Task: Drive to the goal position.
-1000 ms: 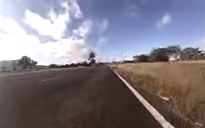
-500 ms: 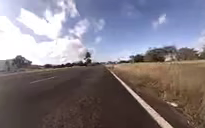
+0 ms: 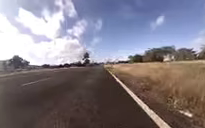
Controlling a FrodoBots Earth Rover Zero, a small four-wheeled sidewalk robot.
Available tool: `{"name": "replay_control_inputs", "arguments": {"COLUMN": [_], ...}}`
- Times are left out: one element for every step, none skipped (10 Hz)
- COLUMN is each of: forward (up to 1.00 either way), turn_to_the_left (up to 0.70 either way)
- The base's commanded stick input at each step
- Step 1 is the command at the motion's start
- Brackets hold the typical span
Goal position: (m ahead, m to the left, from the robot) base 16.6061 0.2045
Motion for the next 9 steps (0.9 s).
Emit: {"name": "replay_control_inputs", "arguments": {"forward": [0.7,0.7,0.7,0.7,0.7,0.7,0.7,0.7,0.7], "turn_to_the_left": [0.0,0.0,0.0,0.0,0.0,0.0,0.0,0.0,0.0]}}
